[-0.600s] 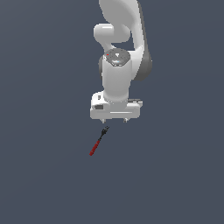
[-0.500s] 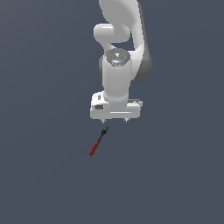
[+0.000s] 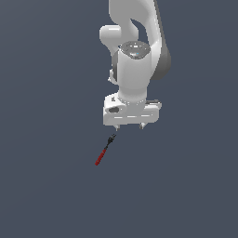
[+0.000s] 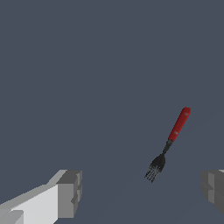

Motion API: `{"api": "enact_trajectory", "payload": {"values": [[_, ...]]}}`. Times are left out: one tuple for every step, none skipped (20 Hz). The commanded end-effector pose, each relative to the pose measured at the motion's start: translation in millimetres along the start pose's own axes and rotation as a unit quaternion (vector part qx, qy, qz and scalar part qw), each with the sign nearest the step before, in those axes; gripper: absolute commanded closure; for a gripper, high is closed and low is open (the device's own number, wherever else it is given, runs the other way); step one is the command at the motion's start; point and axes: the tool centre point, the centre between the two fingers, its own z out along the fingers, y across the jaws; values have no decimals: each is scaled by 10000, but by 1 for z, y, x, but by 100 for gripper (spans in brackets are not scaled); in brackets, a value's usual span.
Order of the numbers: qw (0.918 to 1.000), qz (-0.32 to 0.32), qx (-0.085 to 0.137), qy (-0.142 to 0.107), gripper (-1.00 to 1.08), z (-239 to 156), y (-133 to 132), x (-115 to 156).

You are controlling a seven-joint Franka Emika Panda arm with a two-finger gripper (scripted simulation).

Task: Pick up the object and move it to a goal position.

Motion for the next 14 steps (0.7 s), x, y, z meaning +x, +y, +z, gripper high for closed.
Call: {"api": "enact_trajectory", "payload": {"values": [[10000, -5, 3, 5, -92, -1, 0, 0], [10000, 15, 1, -3, -92, 1, 1, 0], [10000, 45, 1, -10, -92, 3, 2, 0], [10000, 86, 3, -16, -92, 5, 4, 0], [9999, 138, 5, -23, -92, 8, 6, 0], [9998, 202, 7, -31, -92, 11, 8, 0], [9996, 277, 9, -43, -92, 15, 11, 0], [9993, 365, 9, -57, -92, 20, 15, 0], [9989, 464, 10, -73, -92, 26, 19, 0], [9983, 574, 9, -91, -92, 32, 24, 0], [9975, 696, 8, -109, -92, 39, 29, -1], [9965, 829, 5, -130, -92, 46, 34, -1], [9951, 974, 0, -152, -92, 54, 40, -2], [9934, 1130, -7, -176, -92, 63, 47, -3]]}}
